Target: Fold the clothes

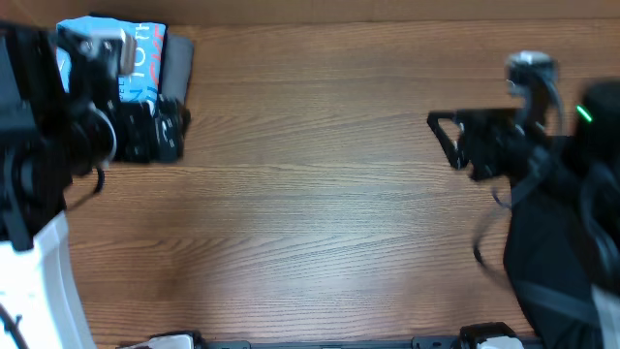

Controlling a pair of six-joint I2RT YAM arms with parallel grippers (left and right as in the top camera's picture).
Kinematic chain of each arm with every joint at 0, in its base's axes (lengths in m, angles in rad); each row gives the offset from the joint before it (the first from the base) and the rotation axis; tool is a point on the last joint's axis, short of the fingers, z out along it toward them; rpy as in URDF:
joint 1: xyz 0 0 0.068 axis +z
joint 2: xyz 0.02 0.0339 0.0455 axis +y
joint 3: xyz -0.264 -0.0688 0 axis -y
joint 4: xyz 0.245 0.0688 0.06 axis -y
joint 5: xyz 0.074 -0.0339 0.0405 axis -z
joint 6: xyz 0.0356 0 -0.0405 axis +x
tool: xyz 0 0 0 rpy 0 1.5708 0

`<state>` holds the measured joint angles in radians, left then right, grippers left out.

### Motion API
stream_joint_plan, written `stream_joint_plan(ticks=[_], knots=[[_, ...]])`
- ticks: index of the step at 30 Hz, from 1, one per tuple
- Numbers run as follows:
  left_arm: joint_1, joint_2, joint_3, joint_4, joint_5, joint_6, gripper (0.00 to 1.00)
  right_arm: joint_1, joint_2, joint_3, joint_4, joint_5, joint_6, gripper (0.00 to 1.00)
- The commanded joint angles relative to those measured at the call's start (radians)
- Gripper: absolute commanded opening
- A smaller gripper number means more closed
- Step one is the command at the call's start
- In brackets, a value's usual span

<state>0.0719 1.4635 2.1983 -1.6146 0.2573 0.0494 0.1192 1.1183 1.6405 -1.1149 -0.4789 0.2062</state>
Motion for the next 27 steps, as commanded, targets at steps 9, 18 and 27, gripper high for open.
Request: stream_joint_plan(ticks=[9, 18, 27], knots=[[-0.118, -0.137, -0.082, -0.075, -0.1, -0.098, 1.0, -0.003, -0.212, 0.017, -0.047, 0.006, -0.021, 1.0], [-0.117, -0.13, -0.086, -0.075, -0.101, -0.098, 1.0, -0.003, -0.21, 0.016, -0.182, 0.006, -0.021, 1.0], [-0.117, -0.122, -0.086, -0.075, -0.101, -0.098, 1.0, -0.003, -0.209, 0.015, -0.228, 0.006, -0.021, 1.0]])
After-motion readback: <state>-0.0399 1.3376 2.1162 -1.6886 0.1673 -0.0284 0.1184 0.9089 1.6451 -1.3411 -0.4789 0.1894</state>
